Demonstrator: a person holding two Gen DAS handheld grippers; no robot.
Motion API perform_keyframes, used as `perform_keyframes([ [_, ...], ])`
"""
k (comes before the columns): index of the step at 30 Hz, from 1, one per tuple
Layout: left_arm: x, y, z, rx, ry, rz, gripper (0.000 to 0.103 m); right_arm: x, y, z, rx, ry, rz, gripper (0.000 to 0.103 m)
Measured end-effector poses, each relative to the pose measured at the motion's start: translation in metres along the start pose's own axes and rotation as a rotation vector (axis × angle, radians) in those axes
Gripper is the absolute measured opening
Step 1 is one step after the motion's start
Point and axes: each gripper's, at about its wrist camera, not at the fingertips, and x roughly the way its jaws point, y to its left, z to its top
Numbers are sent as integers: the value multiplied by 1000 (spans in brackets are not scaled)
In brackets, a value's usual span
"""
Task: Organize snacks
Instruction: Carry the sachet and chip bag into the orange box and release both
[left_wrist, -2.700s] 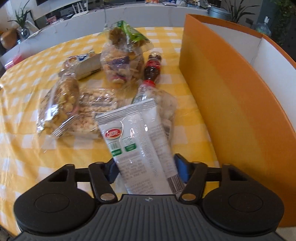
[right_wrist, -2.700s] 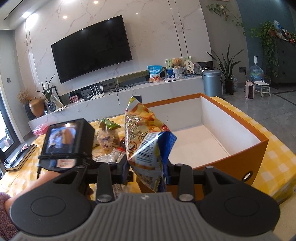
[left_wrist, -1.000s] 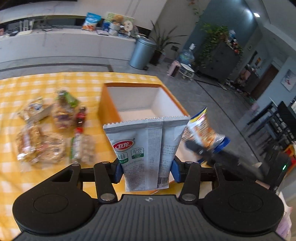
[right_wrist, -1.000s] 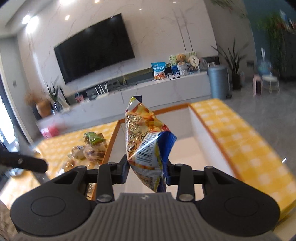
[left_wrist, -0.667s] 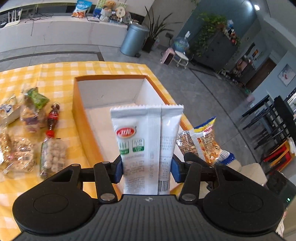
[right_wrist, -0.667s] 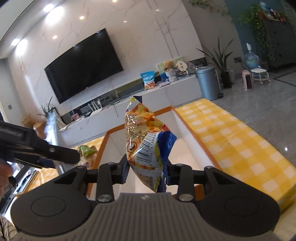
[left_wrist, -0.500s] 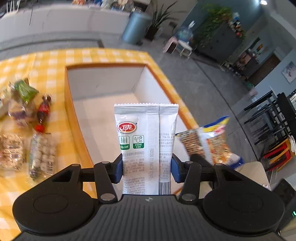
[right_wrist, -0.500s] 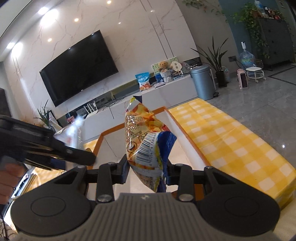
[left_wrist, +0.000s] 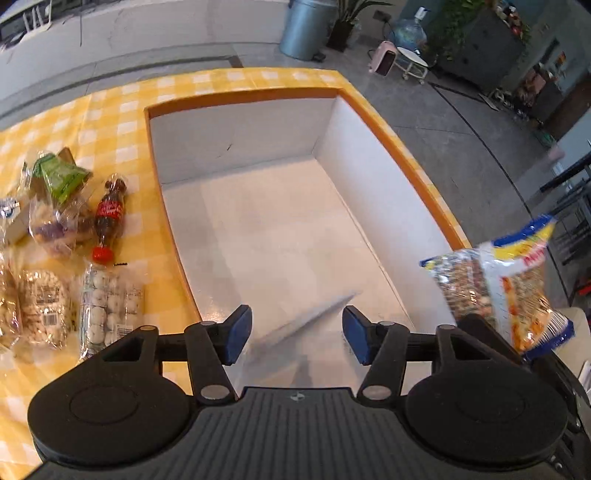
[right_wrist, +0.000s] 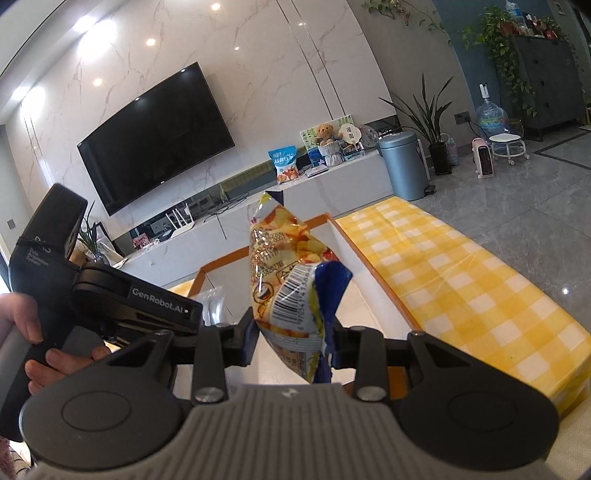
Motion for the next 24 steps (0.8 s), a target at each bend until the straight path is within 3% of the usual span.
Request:
perform_keyframes([
  [2, -8, -4, -3, 10, -21, 5, 89, 1, -1, 0, 0, 1, -2, 35],
  [8, -37, -16, -3, 92, -106, -10, 89, 3, -2, -1, 2, 8, -13, 35],
  [12, -45, -21, -11, 135, -152, 114, 90, 5, 1, -2, -12, 14, -6, 35],
  [14, -38, -22, -15, 159, -140, 171, 90, 6, 3, -3, -23, 19, -5, 35],
  [18, -13, -20, -18, 167, -60, 185, 88, 9, 7, -5, -44, 31, -4, 35],
  [19, -7, -17, -20, 159, -46, 185, 85, 9, 8, -6, -49, 33, -6, 35],
  [21, 4, -11, -25, 132, -18, 180, 65, 10, 8, -7, -53, 35, -9, 35],
  [22, 9, -7, -27, 115, 1, 176, 39, 10, 8, -7, -52, 37, -8, 35],
  [23, 12, -3, -29, 102, 13, 186, 28, 10, 8, -7, -53, 41, -8, 35],
  [24, 13, 3, -33, 103, 11, 175, 27, 10, 8, -8, -56, 44, -9, 35],
])
